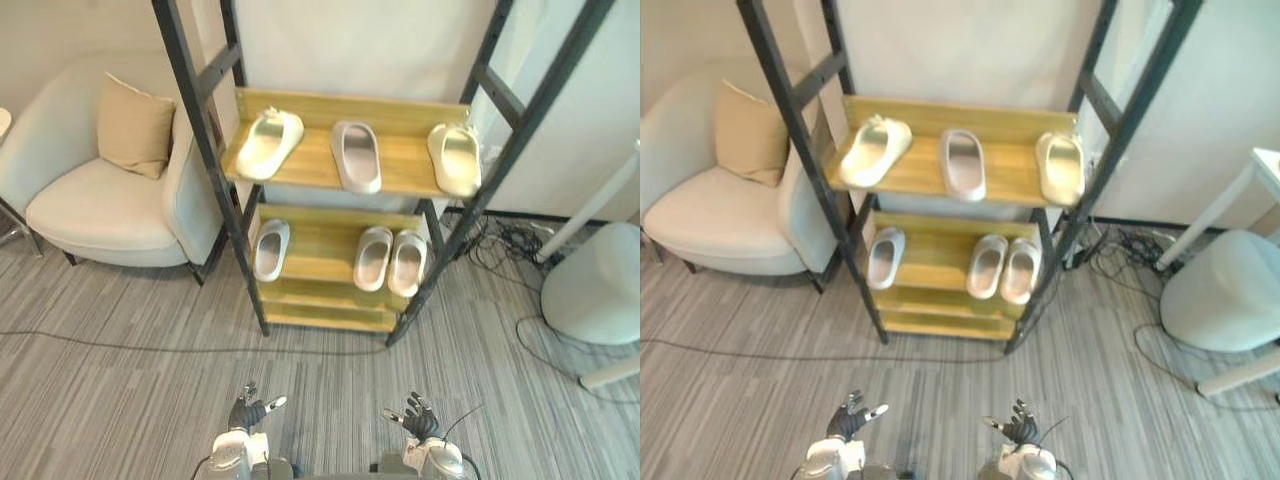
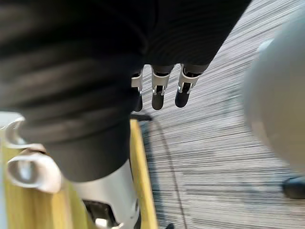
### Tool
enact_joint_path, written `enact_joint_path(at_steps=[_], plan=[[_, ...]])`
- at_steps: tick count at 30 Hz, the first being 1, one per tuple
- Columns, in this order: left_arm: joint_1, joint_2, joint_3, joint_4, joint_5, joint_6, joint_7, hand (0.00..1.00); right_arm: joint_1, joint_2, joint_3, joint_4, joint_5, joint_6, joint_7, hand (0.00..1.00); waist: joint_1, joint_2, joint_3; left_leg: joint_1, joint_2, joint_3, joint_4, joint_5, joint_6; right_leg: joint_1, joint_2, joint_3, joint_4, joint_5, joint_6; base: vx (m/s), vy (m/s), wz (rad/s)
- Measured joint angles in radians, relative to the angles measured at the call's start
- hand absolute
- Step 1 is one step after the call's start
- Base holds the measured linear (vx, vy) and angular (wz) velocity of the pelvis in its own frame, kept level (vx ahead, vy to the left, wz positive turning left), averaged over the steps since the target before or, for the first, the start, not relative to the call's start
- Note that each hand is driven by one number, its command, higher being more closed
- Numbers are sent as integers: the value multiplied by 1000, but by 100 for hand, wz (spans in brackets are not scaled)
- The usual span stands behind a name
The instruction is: Organize the slippers on the shoe rack
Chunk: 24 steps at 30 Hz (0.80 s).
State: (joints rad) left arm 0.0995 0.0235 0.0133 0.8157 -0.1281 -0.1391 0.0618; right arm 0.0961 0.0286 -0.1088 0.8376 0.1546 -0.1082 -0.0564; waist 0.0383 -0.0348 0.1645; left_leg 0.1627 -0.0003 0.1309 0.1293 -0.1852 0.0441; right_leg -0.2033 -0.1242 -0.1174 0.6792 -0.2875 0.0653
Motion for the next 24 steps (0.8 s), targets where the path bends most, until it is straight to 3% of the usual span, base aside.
enact_joint_path(at_steps=[1,2,3,4,6,7,10,11,12,14,17,18,19,21,24], plan=[[0,-2,2,0,0,0,0,0,-2,0,-3,1,0,0,0,0,0,3,-2,12,15,-9,-8,-9,-16,-9,20,-3,-105,21,-7,411,-101,58],[8,2,3,0,0,-1,1,0,-3,2,-3,7,0,1,-1,0,1,-3,-6,18,15,-18,-10,-26,-42,-3,47,6,-265,110,-20,487,-169,60],[10,5,31,27,6,2,2,0,7,6,-3,20,0,1,-1,0,2,-35,-18,44,7,-61,-3,-64,-68,0,50,32,-358,264,-58,482,-178,44],[10,-2,35,30,9,3,2,0,6,4,-3,20,0,2,0,0,3,-27,-20,49,14,-61,-4,-64,-69,3,56,27,-355,266,-61,397,-147,36],[22,-42,55,31,11,1,2,0,7,-27,-10,25,0,0,-3,0,4,30,-26,48,68,-64,27,-69,-77,71,91,-6,-445,254,-69,316,-127,24],[19,-46,60,30,12,0,2,0,7,-30,-11,23,1,0,-3,0,4,40,-22,44,76,-65,51,-72,-83,85,95,-17,-458,252,-73,353,-179,36],[13,-60,80,10,21,1,0,0,19,-31,-15,1,2,-2,-4,0,2,48,-10,-83,112,-54,379,-69,-102,176,108,-40,-519,225,-89,249,-140,35],[15,-62,88,-6,23,0,0,0,25,-28,-12,-6,3,-3,-5,0,5,41,0,-148,137,-42,542,-53,-132,215,110,-42,-532,202,-105,154,-47,6],[21,-62,88,-15,28,0,-1,0,28,-25,-6,-6,3,-2,-5,0,15,41,3,-171,156,-20,607,-73,-121,243,110,-40,-531,185,-108,191,-39,-6],[30,-66,86,-26,32,0,-2,0,33,-30,-10,-7,5,-1,-7,0,17,45,1,-209,178,18,578,-123,-115,279,102,-34,-528,164,-100,186,7,-25],[28,-69,85,-33,41,-1,-3,0,25,-28,-10,-8,9,-1,-9,0,18,43,2,-253,126,-66,308,-106,-108,288,75,15,-520,137,-73,190,134,-40],[29,-71,82,-35,42,-1,-3,0,27,-31,-10,-8,12,-1,-12,0,19,46,0,-255,95,-133,204,-63,-119,284,64,36,-502,122,-52,245,239,-55],[32,-76,78,-34,41,-1,-3,0,28,-34,-10,-7,13,-1,-13,0,23,54,-5,-242,81,-165,176,27,-145,275,62,60,-481,110,-29,230,248,-56],[31,-54,77,-25,38,-1,0,0,30,-17,-7,-7,11,0,-12,0,20,32,-20,-216,49,-114,177,10,-112,297,28,96,-478,95,-1,295,274,-43],[32,-46,77,-22,37,-1,0,0,34,18,-7,-8,2,3,-7,0,24,9,-29,-186,19,-83,179,-10,-91,310,-4,115,-479,88,10,197,158,-21]])
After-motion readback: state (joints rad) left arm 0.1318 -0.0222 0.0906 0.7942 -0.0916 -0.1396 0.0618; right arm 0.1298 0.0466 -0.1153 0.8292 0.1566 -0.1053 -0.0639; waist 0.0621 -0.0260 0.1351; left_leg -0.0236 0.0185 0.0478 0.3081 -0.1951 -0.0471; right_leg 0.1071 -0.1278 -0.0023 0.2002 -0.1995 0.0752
